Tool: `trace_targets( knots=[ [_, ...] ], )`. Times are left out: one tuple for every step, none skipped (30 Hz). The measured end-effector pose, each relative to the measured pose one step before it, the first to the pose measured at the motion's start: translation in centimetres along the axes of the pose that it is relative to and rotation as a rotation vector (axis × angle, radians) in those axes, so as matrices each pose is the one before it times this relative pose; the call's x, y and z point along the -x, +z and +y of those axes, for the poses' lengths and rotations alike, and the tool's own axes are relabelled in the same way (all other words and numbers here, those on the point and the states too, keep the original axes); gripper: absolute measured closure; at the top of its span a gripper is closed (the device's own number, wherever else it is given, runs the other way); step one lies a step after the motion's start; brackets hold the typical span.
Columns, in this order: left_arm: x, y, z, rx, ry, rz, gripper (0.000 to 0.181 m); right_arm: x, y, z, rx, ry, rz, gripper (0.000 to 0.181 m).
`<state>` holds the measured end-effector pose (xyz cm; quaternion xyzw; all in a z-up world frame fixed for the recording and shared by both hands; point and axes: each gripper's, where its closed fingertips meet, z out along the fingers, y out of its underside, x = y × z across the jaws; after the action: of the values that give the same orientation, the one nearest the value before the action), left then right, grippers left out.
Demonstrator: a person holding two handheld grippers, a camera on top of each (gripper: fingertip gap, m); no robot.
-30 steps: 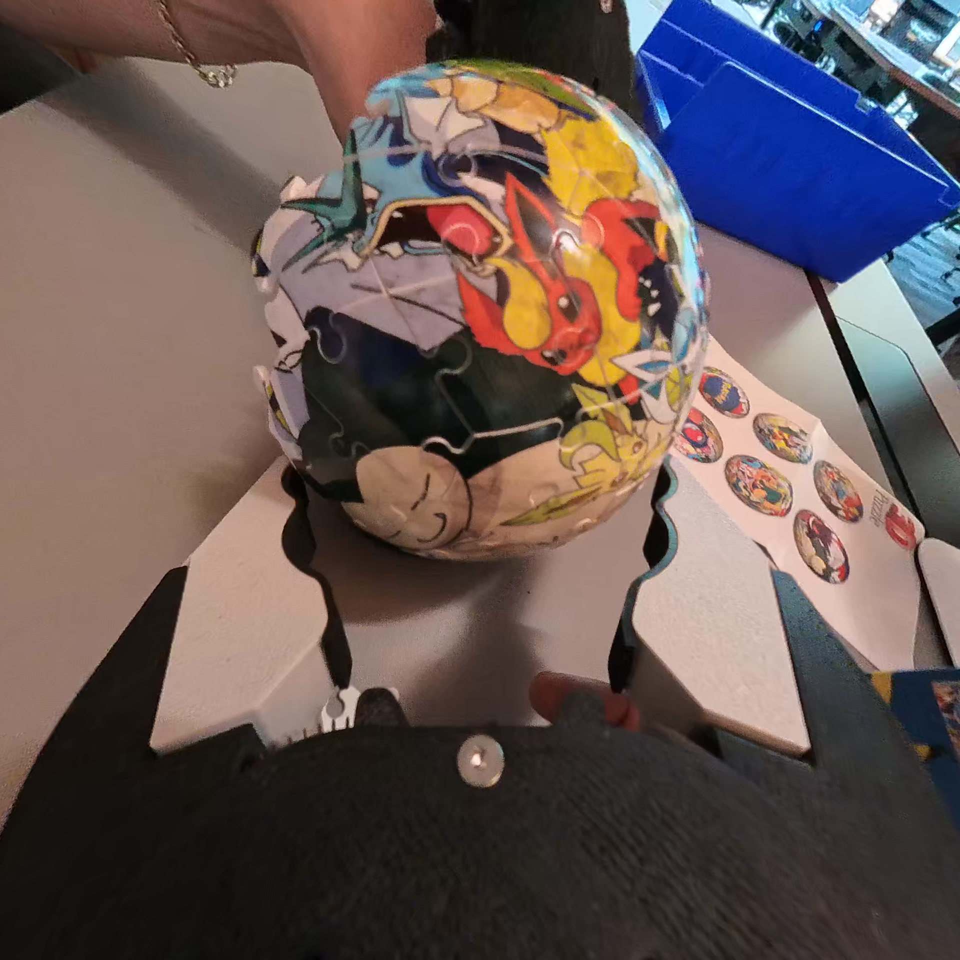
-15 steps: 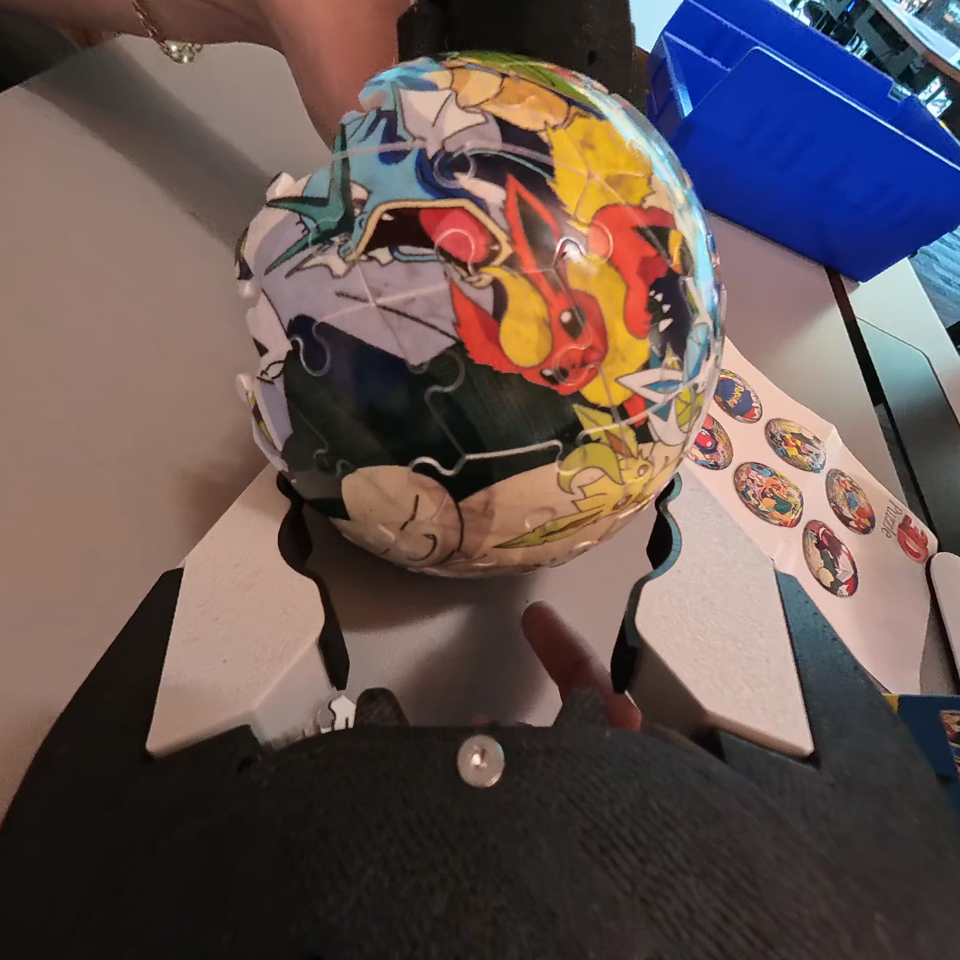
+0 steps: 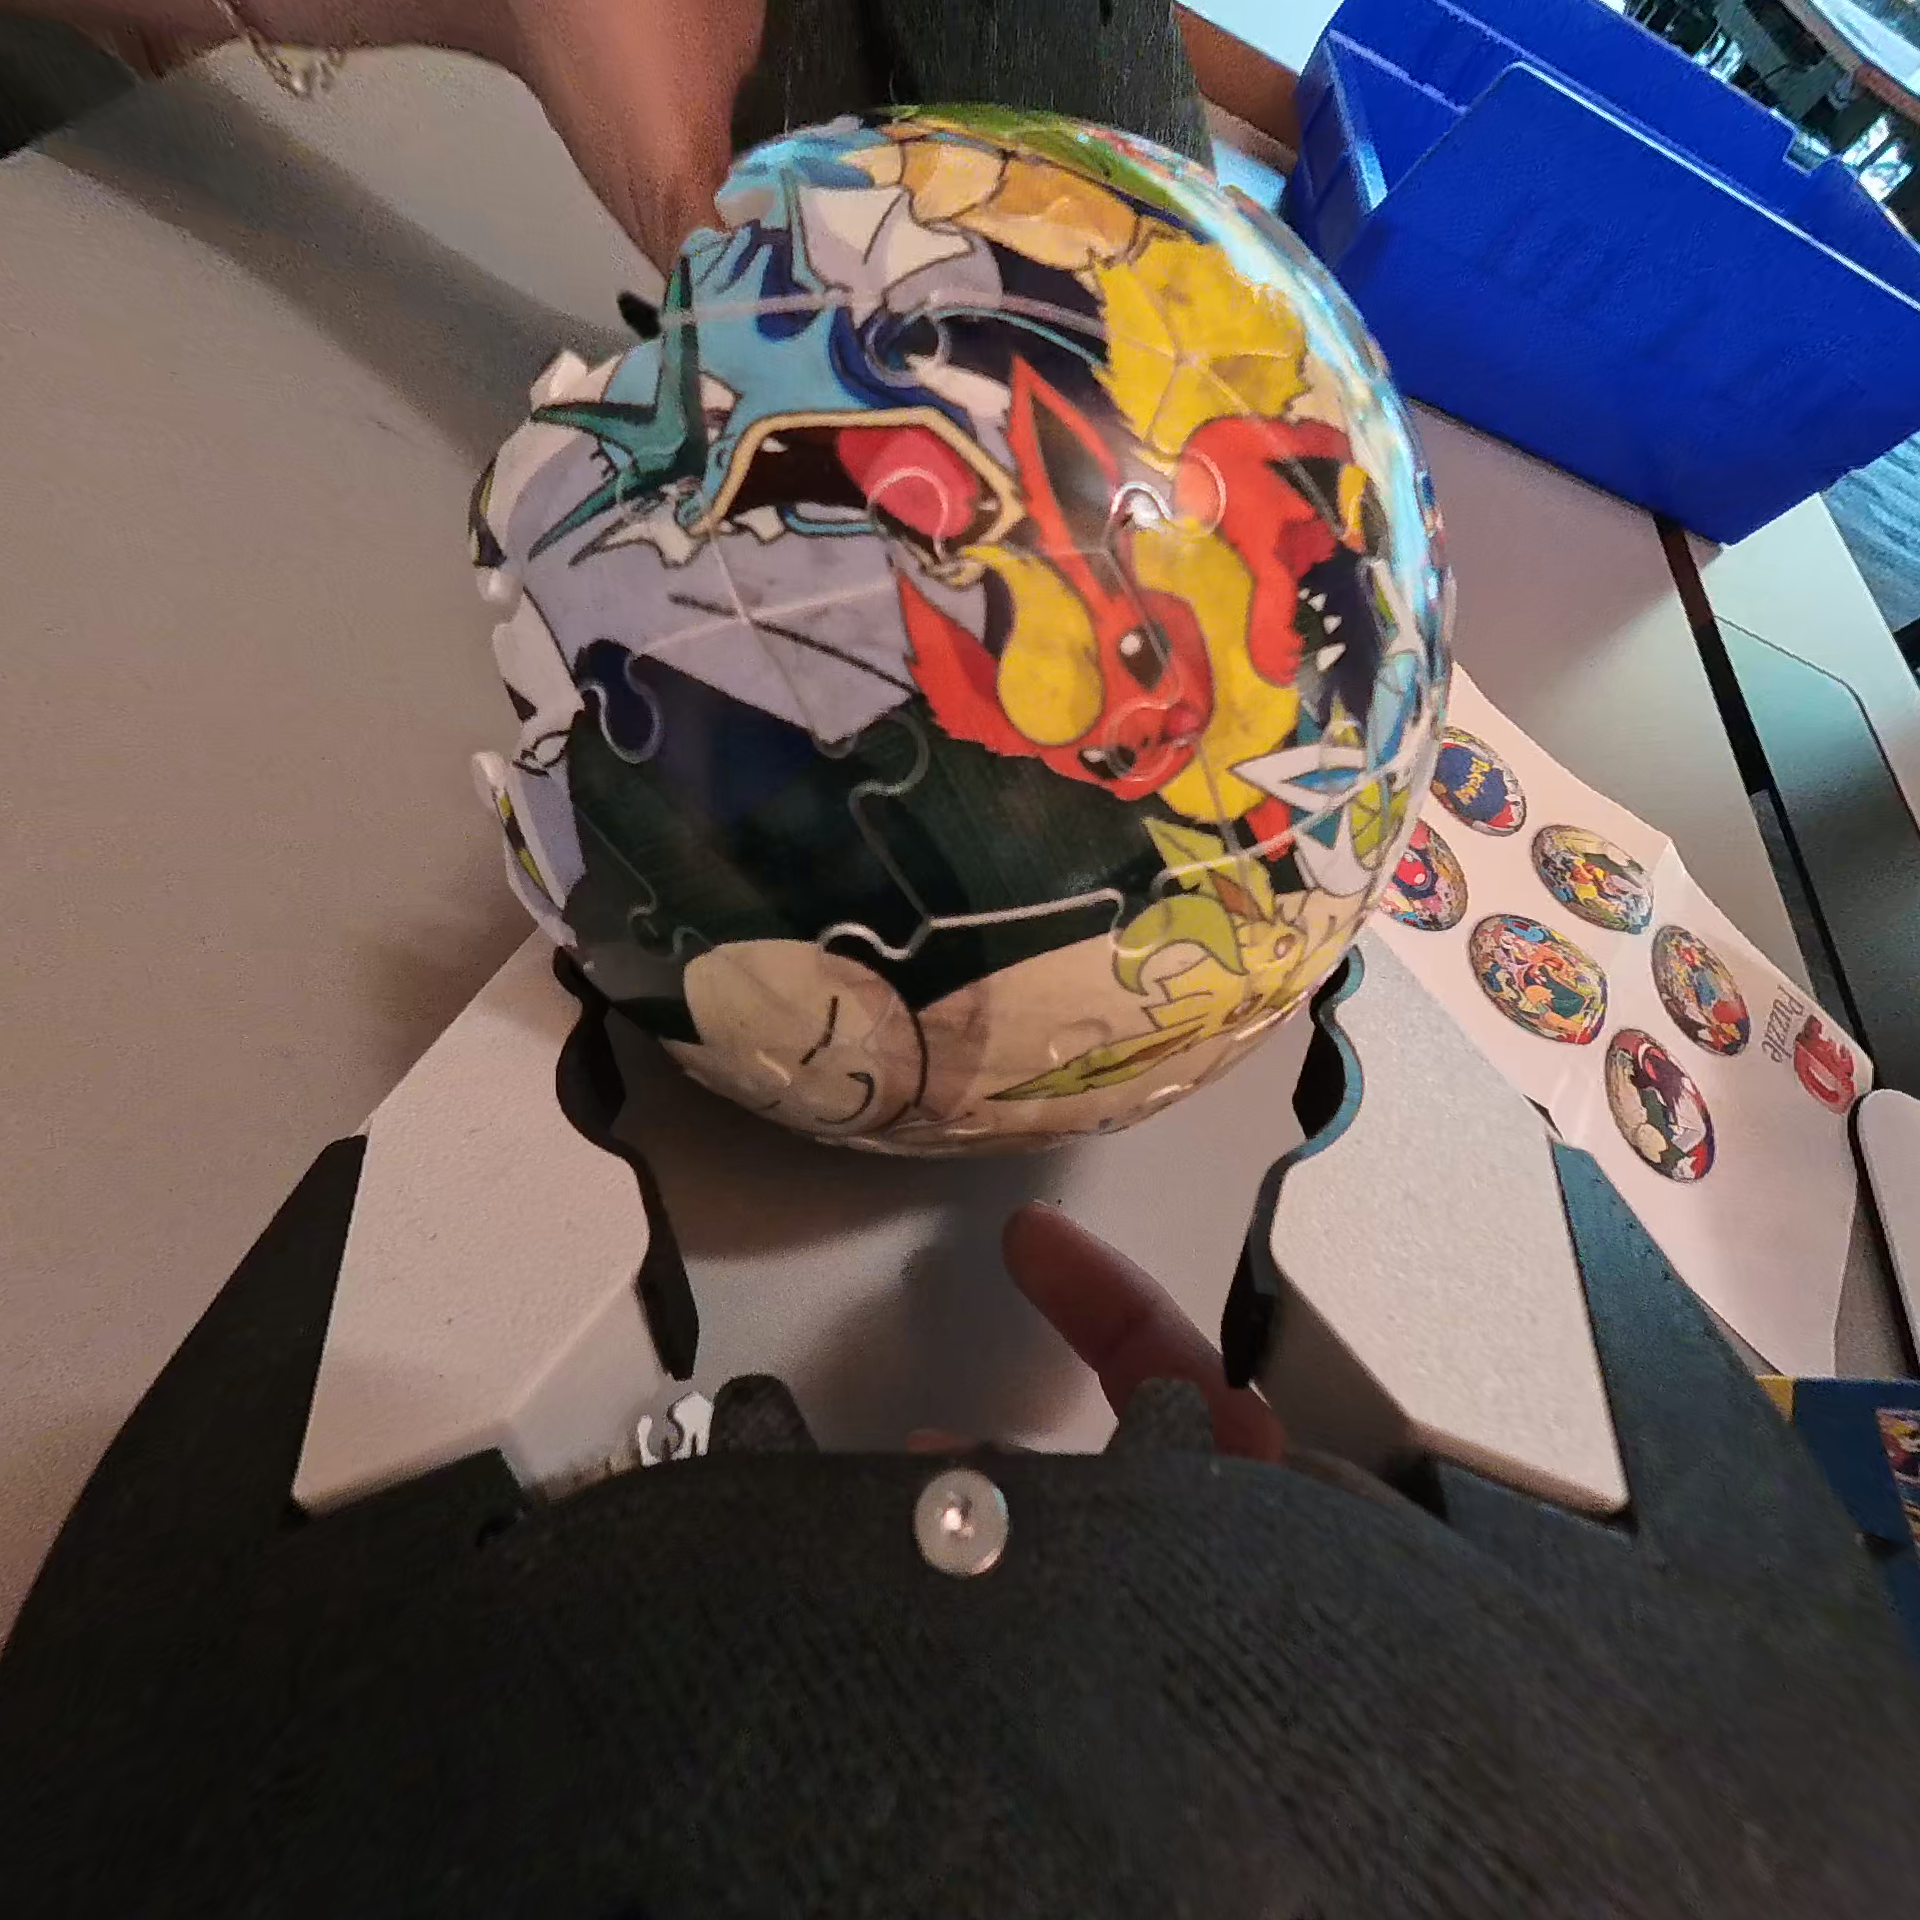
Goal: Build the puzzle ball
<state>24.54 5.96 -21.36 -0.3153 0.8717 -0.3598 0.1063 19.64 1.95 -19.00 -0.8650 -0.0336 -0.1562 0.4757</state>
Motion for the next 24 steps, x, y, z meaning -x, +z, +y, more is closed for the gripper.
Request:
trace_targets(
  knots=[
    [0.048,-0.439,-0.066,-0.0038,-0.0166,0.0072,0.065,0.011,0.008,0.002,0.006,-0.0016,0.0011,0.049],
    [0.003,-0.389,0.014,0.0008,-0.0104,0.0082,0.067,0.039,0.016,-0.017,0.0046,-0.0034,0.0004,0.048],
    [0.043,-0.28,0.121,0.0067,-0.0027,0.0027,0.069,0.032,0.026,-0.031,0.0026,-0.0047,0.0004,0.048],
    [0.123,-0.111,0.227,0.0127,0.0032,-0.007,0.071,0.032,0.026,-0.032,0.0005,-0.0021,0.0004,0.048],
    [0.137,0.076,0.288,0.0152,0.0102,-0.0134,0.071,0.006,0.017,-0.017,-0.001,0.0019,-0.0001,0.048],
    [0.039,0.209,0.299,0.016,0.0157,-0.0125,0.071,0.004,0.013,0.002,-0.0013,0.0033,-0.0005,0.048],
    [-0.11,0.263,0.296,0.017,0.0145,-0.0065,0.072,-0.005,-0.018,0.013,-0.0011,0.0023,-0.0008,0.048],
    [-0.202,0.224,0.249,0.0129,0.0124,-0.0042,0.071,0.12,-0.057,-0.045,-0.0005,0.0009,-0.0008,0.048],
    [-0.085,0.17,0.1,0.0073,0.013,-0.01,0.071,-0.003,-0.025,0.006,0.0009,-0.0013,0.0007,0.049],
    [0.044,0.079,0.009,0.0038,0.013,-0.0151,0.069,-0.011,-0.021,0.007,0.0029,-0.0025,0.0012,0.049],
    [0.054,-0.03,-0.096,-0.0018,0.0097,-0.0124,0.069,-0.018,-0.026,0.01,0.0032,-0.0027,0.0024,0.049],
    [0.064,-0.065,-0.098,-0.0019,0.0067,-0.0095,0.068,-0.03,-0.019,0.03,0.0044,-0.0033,0.0025,0.048],
    [0.01,-0.083,-0.11,-0.0039,0.0004,-0.0013,0.069,-0.011,-0.02,0.025,0.0029,-0.0016,0.0005,0.049],
    [-0.012,-0.103,-0.209,-0.0111,-0.0104,0.006,0.069,-0.014,-0.013,0.0,0.0015,-0.0008,0.0002,0.049],
    [0.029,-0.093,-0.277,-0.0159,-0.0163,0.0075,0.07,-0.003,0.0,0.007,0.0004,-0.0001,-0.0005,0.049],
    [0.133,-0.047,-0.203,-0.0113,-0.0106,-0.0007,0.072,-0.013,-0.008,0.001,-0.0001,0.0,-0.0007,0.049],
    [0.256,0.052,0.0,0.002,0.0026,-0.0126,0.074,-0.007,-0.007,0.007,-0.0007,0.0004,-0.0008,0.049],
    [0.365,0.105,0.216,0.0152,0.0133,-0.0235,0.073,-0.014,0.002,0.006,-0.0004,0.0009,-0.0006,0.049],
    [0.161,0.046,-0.019,-0.0002,0.0078,-0.0131,0.071,-0.003,-0.004,-0.003,-0.0006,0.0002,0.0003,0.049],
    [-0.05,-0.008,-0.023,0.0016,0.0061,-0.0001,0.072,0.0,-0.005,0.01,-0.0001,-0.001,0.0003,0.049],
    [-0.037,0.005,-0.018,0.0027,0.005,-0.002,0.072,-0.013,-0.003,0.01,0.0,0.0011,0.0001,0.049],
    [-0.001,-0.014,-0.041,0.0005,0.0062,-0.004,0.072,0.001,0.004,0.0,-0.001,-0.0001,0.0001,0.049],
    [0.013,-0.009,-0.031,0.0002,0.0058,-0.0038,0.072,-0.019,-0.01,0.001,-0.0014,0.0003,0.0,0.049],
    [0.035,-0.023,-0.035,-0.0003,0.005,-0.0058,0.071,-0.004,0.003,0.006,-0.0013,0.0013,-0.0003,0.049]
  ],
)
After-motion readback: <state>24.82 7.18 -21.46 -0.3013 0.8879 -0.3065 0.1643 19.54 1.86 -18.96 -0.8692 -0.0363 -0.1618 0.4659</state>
